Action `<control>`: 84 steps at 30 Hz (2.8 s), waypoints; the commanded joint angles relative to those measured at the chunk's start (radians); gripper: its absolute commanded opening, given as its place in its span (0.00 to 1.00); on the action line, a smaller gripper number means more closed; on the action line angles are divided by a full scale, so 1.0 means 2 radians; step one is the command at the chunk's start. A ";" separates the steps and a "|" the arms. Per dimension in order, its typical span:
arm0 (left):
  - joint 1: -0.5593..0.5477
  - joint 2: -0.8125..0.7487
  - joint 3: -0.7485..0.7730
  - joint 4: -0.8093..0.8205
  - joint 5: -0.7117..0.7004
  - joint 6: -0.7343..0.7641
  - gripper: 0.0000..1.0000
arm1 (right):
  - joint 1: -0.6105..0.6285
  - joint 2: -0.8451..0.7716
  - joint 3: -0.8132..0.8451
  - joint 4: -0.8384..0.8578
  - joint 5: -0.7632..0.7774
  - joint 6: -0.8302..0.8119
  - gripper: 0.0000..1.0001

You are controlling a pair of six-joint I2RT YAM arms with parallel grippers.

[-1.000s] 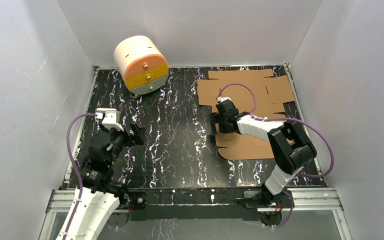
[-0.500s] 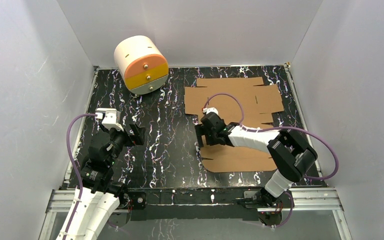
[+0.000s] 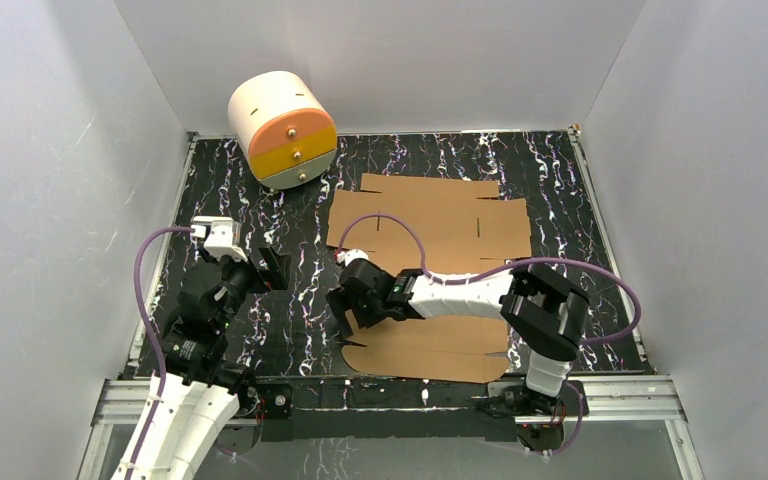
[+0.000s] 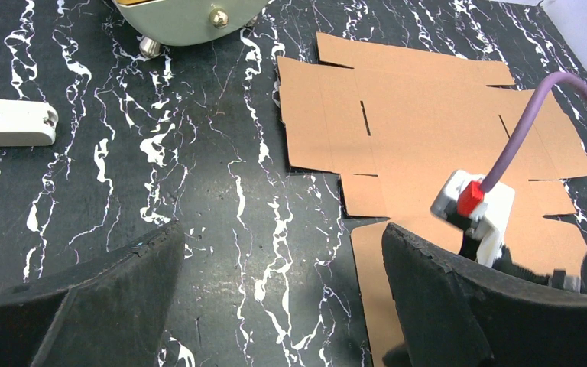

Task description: Fold the paper box

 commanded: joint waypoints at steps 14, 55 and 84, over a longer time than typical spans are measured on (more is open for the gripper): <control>0.003 0.161 0.054 0.000 0.011 -0.070 0.98 | -0.099 -0.115 -0.014 -0.013 0.037 -0.124 0.99; 0.019 0.616 0.258 0.105 0.047 -0.172 0.96 | -0.717 -0.080 -0.079 0.115 -0.268 -0.121 0.92; 0.030 0.662 0.258 0.075 0.114 -0.178 0.30 | -0.700 -0.024 -0.104 0.154 -0.405 -0.120 0.22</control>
